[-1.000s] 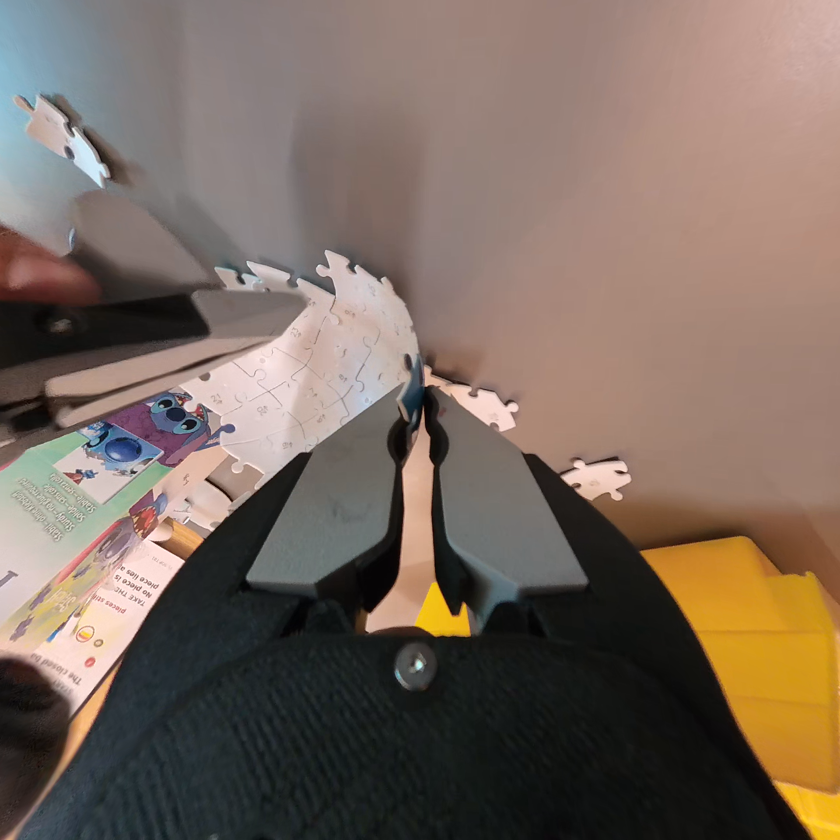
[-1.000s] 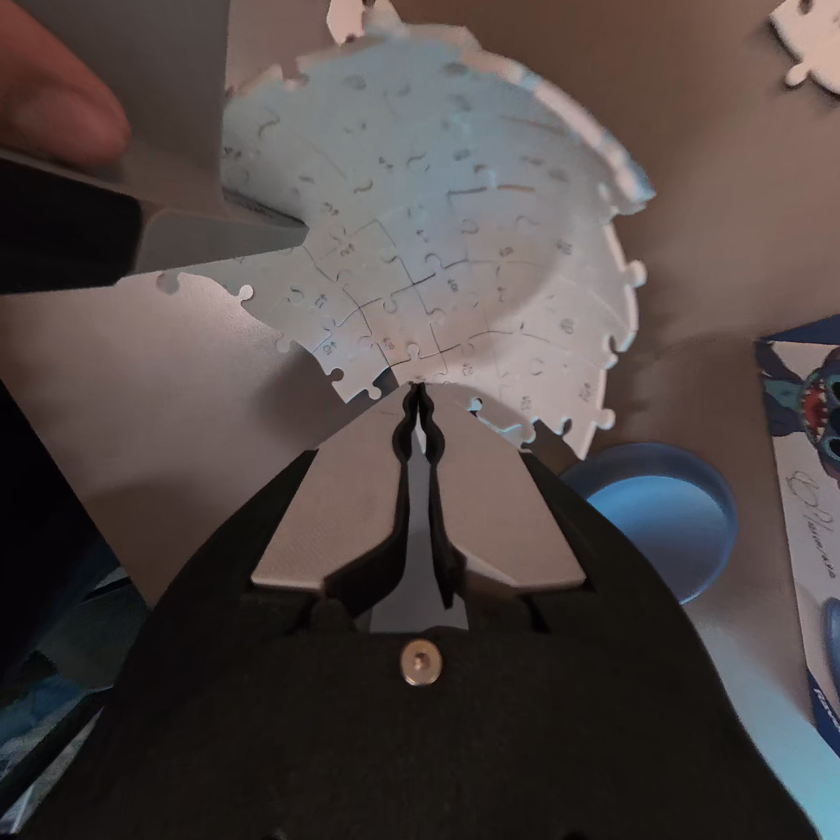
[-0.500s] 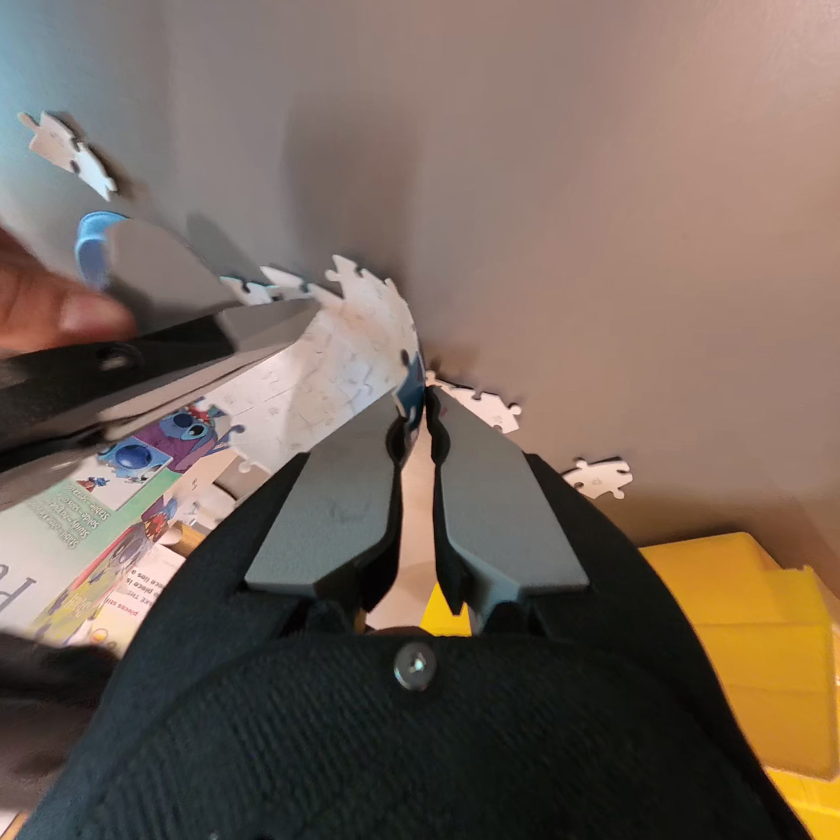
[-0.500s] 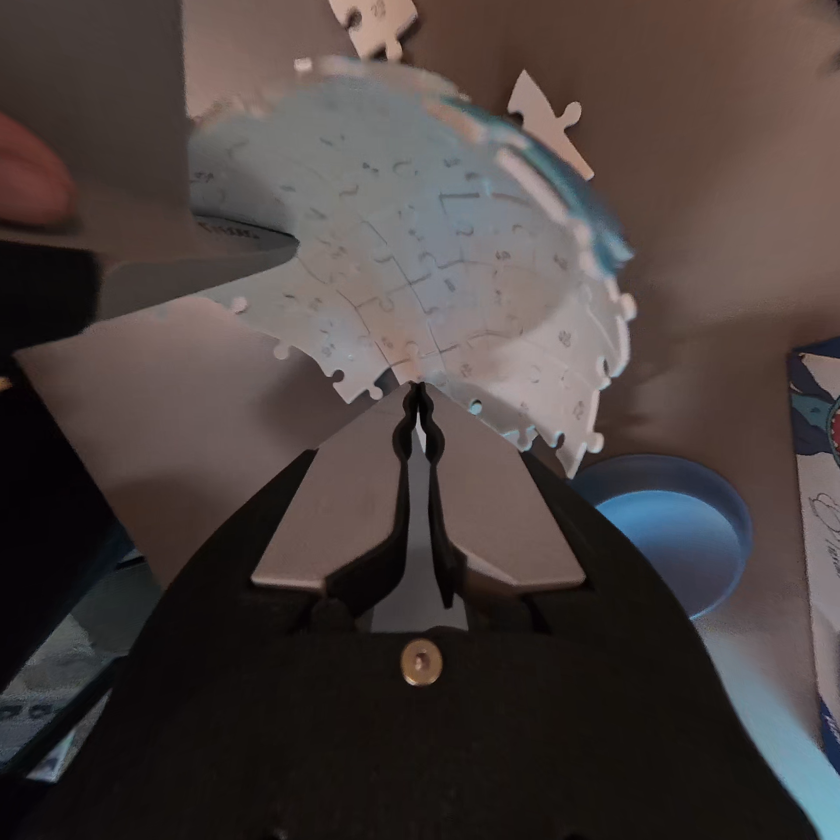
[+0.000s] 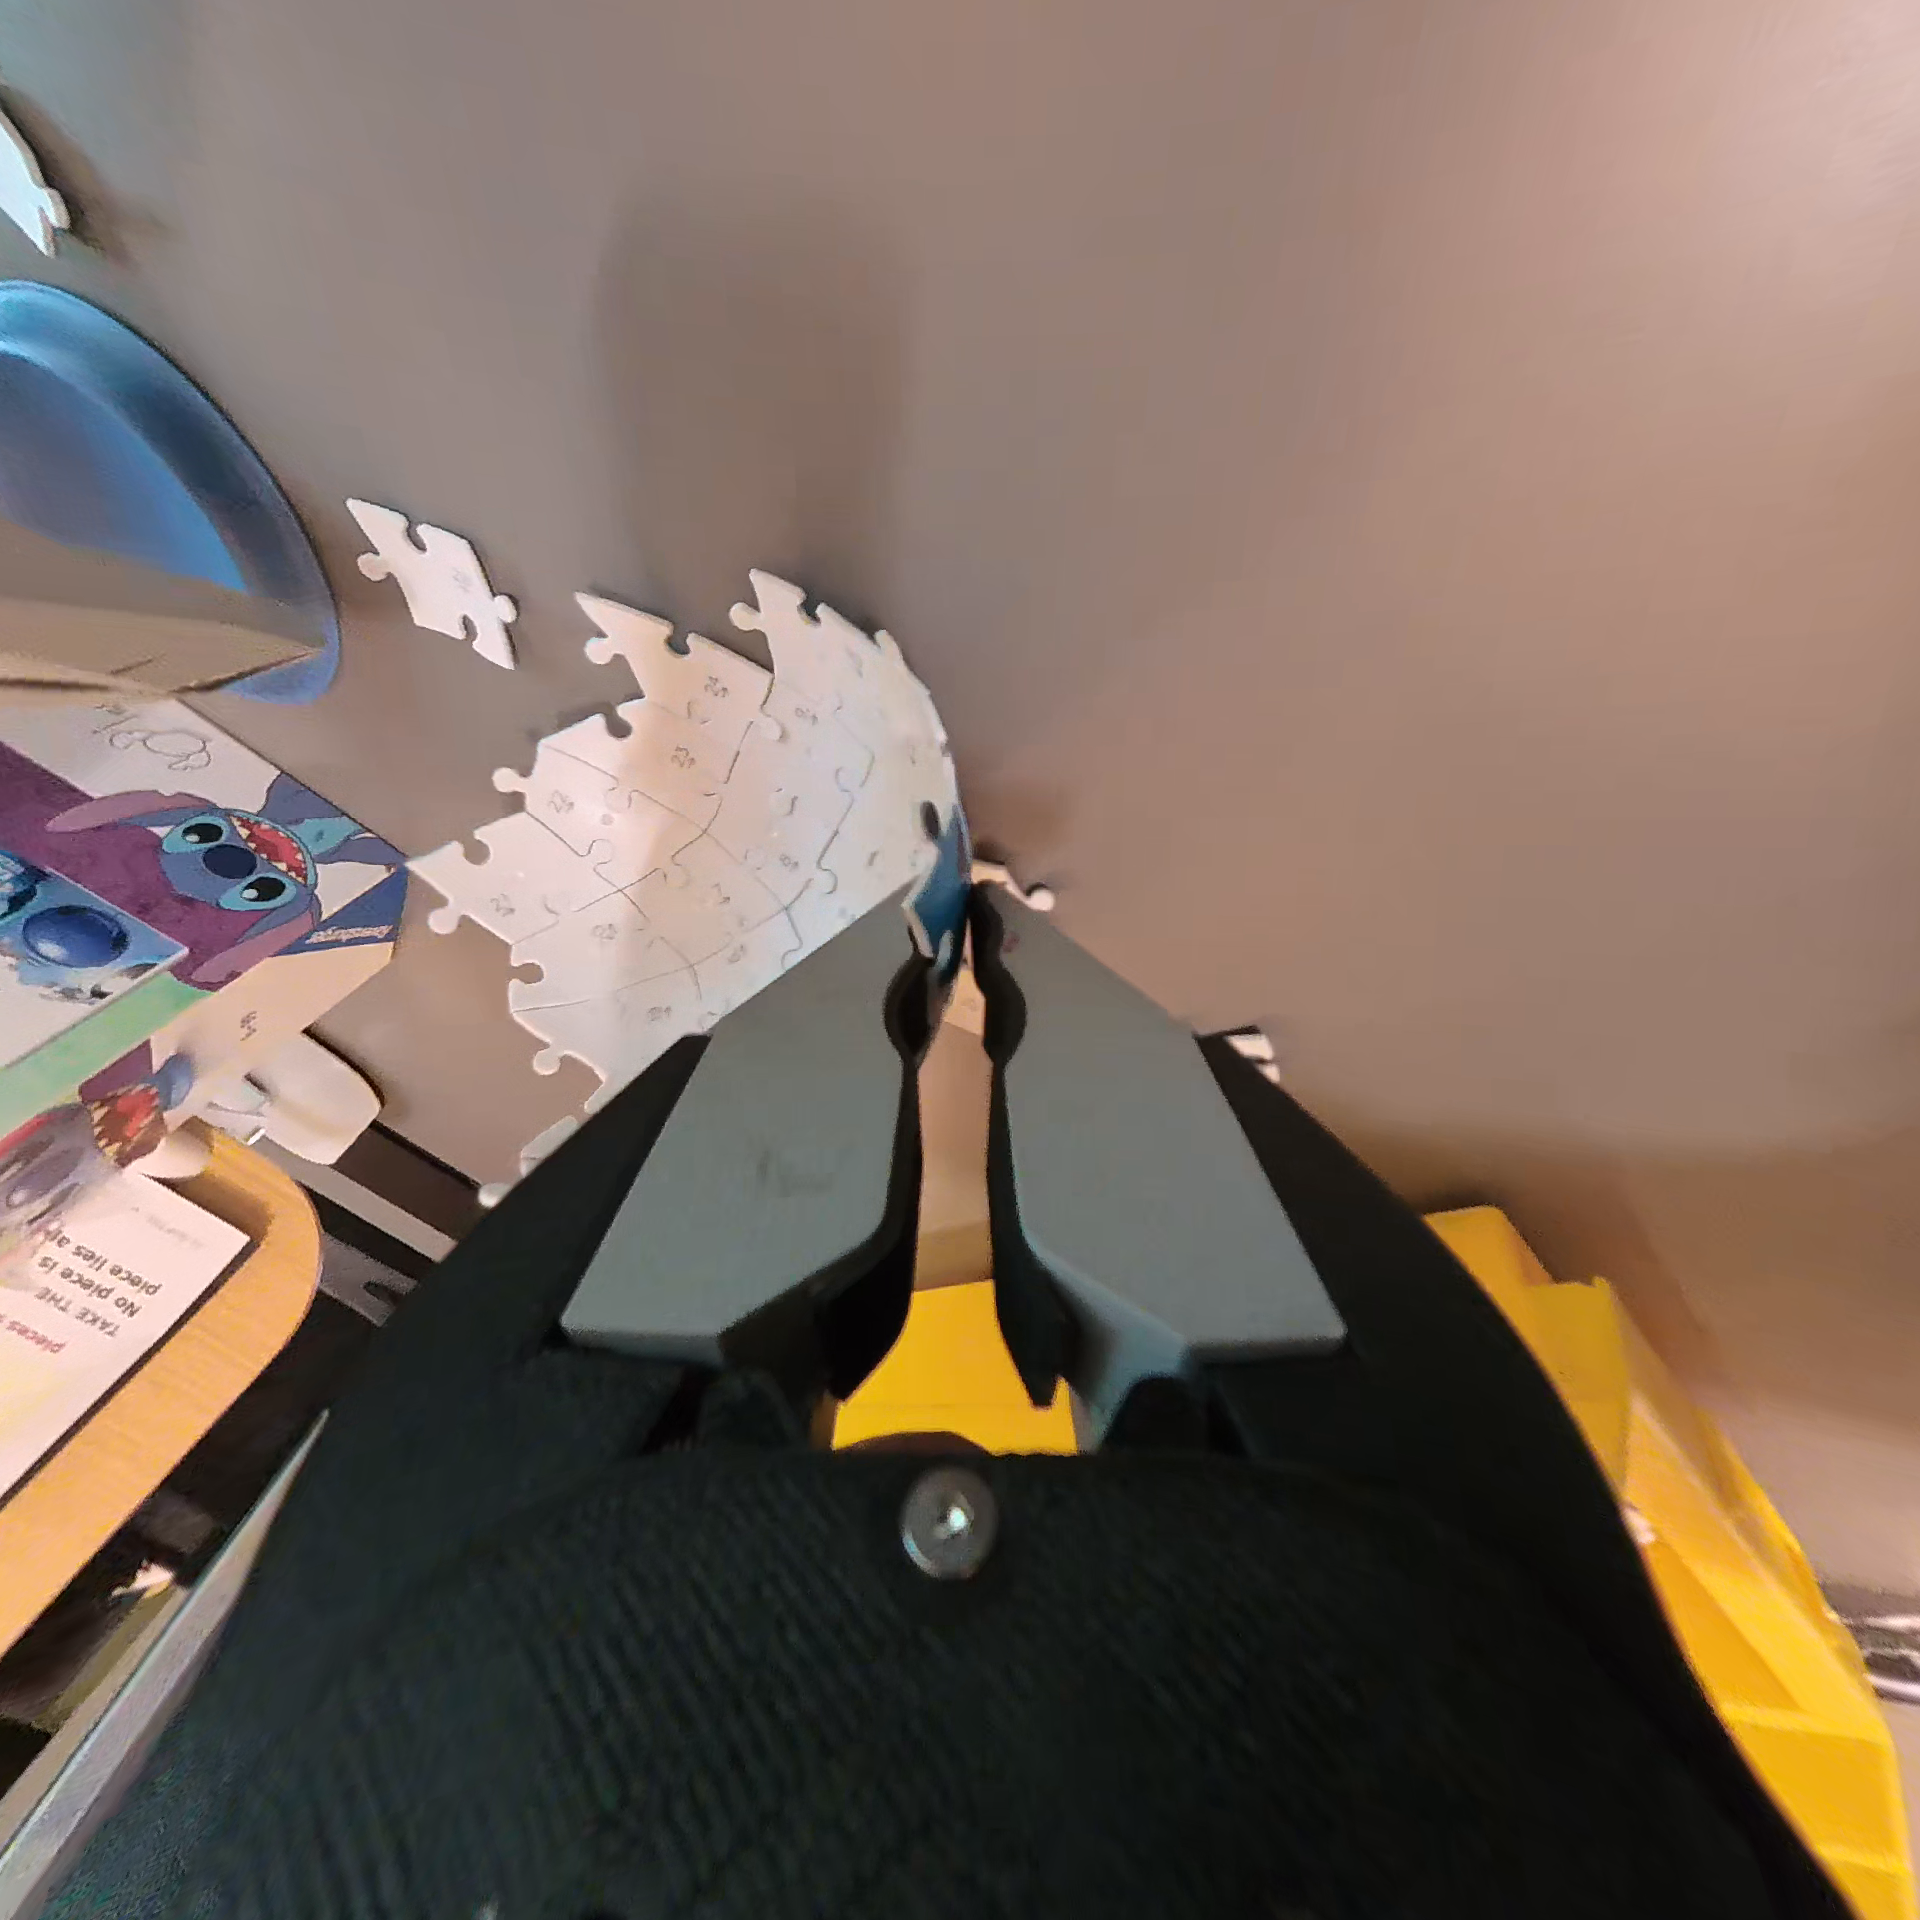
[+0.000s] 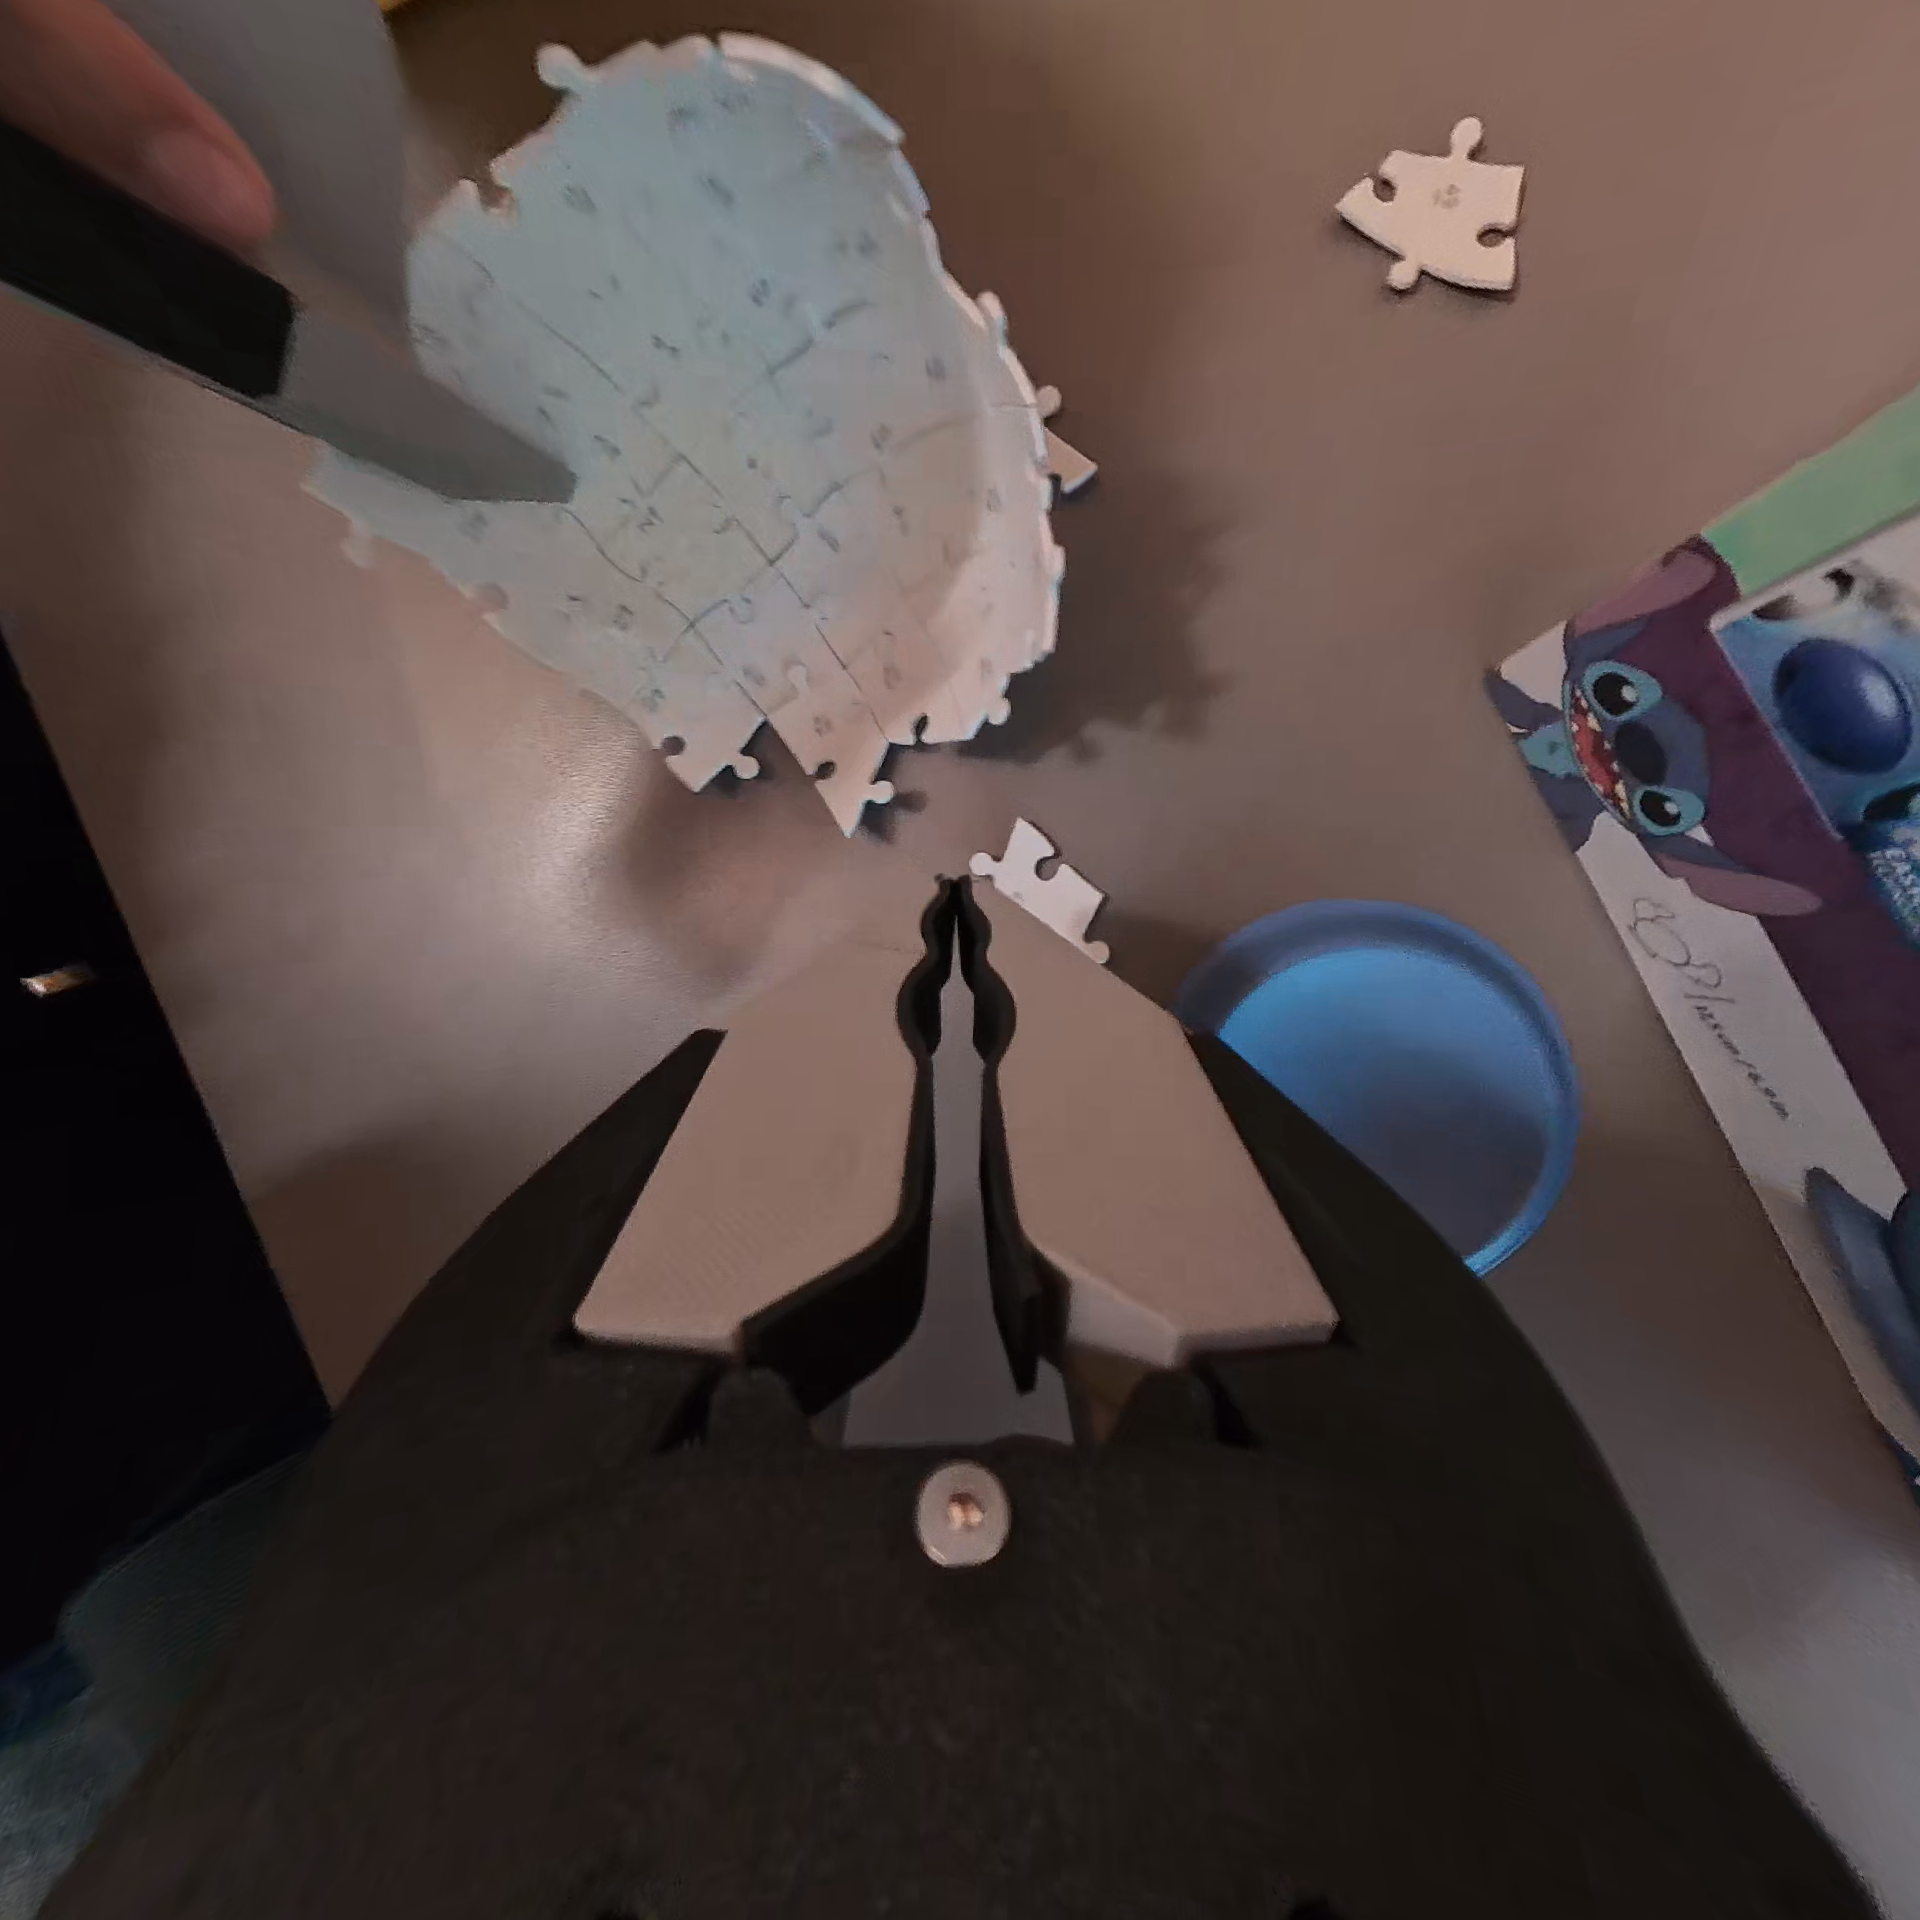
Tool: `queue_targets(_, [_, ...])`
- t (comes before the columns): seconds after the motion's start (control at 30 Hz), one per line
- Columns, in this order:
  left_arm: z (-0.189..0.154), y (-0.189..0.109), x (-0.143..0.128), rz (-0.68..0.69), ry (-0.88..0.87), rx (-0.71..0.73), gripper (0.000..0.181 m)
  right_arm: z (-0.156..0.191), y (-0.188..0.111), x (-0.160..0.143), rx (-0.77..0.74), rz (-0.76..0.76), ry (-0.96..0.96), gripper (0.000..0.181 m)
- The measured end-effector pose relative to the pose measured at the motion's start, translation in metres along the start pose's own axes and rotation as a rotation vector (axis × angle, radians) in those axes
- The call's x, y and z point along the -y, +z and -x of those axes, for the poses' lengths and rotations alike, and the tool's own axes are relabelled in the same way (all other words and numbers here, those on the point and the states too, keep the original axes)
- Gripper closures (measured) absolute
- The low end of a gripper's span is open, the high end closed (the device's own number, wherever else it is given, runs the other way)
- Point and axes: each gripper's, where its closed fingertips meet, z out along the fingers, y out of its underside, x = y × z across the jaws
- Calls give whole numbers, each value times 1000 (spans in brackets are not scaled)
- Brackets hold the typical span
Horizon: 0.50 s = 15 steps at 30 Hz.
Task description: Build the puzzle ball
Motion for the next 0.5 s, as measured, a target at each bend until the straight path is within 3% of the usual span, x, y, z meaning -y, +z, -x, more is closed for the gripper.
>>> queue_targets(0.27, [7, -3, 9, -37, -145, 71, 172, -9, 0, 6, 2, -152, 32, 181])
queue_targets(0.5, [11, -3, 11, -58, -191, 104, 170, -11, 1, 3, 6, -186, 37, 181])
